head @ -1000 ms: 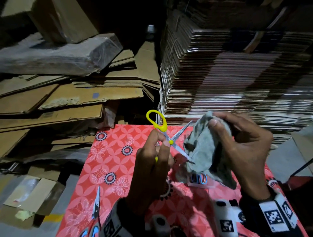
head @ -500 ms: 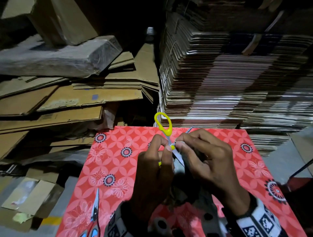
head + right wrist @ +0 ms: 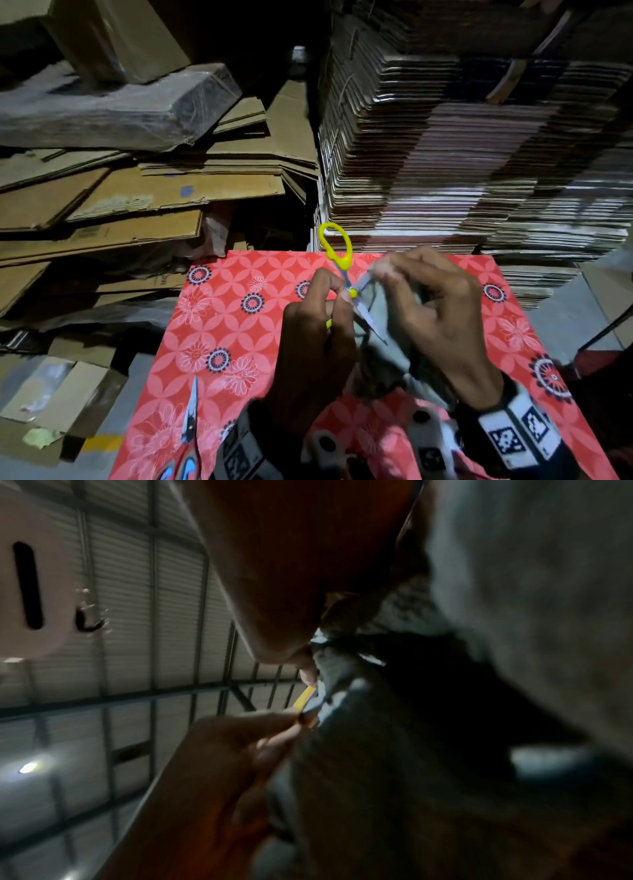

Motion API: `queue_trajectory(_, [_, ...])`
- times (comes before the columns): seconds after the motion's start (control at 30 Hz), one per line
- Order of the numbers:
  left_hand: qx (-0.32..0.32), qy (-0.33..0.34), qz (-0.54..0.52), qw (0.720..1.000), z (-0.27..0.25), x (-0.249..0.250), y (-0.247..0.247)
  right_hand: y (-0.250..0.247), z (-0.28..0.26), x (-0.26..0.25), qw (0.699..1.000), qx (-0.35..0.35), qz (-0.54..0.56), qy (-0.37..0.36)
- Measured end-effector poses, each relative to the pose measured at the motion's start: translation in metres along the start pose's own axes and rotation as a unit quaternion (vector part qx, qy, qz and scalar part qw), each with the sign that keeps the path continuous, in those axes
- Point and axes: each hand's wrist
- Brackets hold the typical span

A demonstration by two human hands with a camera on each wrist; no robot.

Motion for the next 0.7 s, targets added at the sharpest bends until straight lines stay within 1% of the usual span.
queue_trajectory(0.07, [0.001,0.013,0.007,1.0,0.0,0.003,0.0,-0.004,0.006,0.004,0.999,0.037,0.009,0.02])
queue_trajectory(0.1, [0.003,0.014,0.01,1.0,-0.001,0.003,0.001,-0.002,0.005,0.003,0.999,0.037,0.007,0.022])
queue_trajectory(0.13, [0.003,0.013,0.01,1.0,-0.001,0.002,0.001,0.003,0.0,-0.001,0.999,0.026,0.002,0.019])
queue_trajectory(0.2, [0.001,0.006,0.002,1.0,-0.003,-0.001,0.002,0.011,-0.01,-0.009,1.0,-0.02,-0.001,0.003])
queue_trajectory(0.27, [0.0,0.004,0.003,1.0,-0.003,-0.002,0.001,0.01,-0.011,-0.01,0.998,-0.053,0.015,-0.018])
queue_trajectory(0.3, [-0.001,0.006,0.008,1.0,-0.002,-0.001,0.001,0.006,-0.006,-0.007,0.998,-0.047,0.019,-0.02])
queue_trajectory(0.4, [-0.004,0.022,0.017,1.0,-0.002,0.003,0.0,-0.006,0.009,0.004,0.999,0.019,0.043,0.021])
queue_trajectory(0.43, [-0.002,0.022,0.021,1.0,-0.002,0.004,-0.001,-0.005,0.008,0.003,0.998,0.028,0.051,0.029])
queue_trajectory(0.47, [0.0,0.018,0.023,1.0,-0.002,0.003,-0.001,-0.001,0.003,0.0,0.998,0.021,0.051,0.029])
queue_trajectory(0.57, [0.011,0.003,0.02,1.0,-0.002,0.0,0.0,0.012,-0.015,-0.013,0.997,-0.052,0.051,0.001])
queue_trajectory(0.6, [0.007,0.002,0.019,1.0,-0.002,-0.001,0.0,0.011,-0.014,-0.013,0.996,-0.06,0.058,-0.009])
queue_trajectory(0.63, [-0.001,0.003,0.015,1.0,-0.002,0.0,0.001,0.007,-0.009,-0.009,0.997,-0.051,0.057,-0.016])
queue_trajectory(0.7, [-0.014,0.009,0.009,1.0,-0.003,0.004,0.0,-0.005,0.003,0.004,0.999,-0.001,0.052,0.004])
Point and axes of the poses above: each hand's wrist, its own z-axis towards the middle knuckle, its own y-axis out of the palm, x = y × z, and after that the axes turned 8 degrees about -x, right-handed
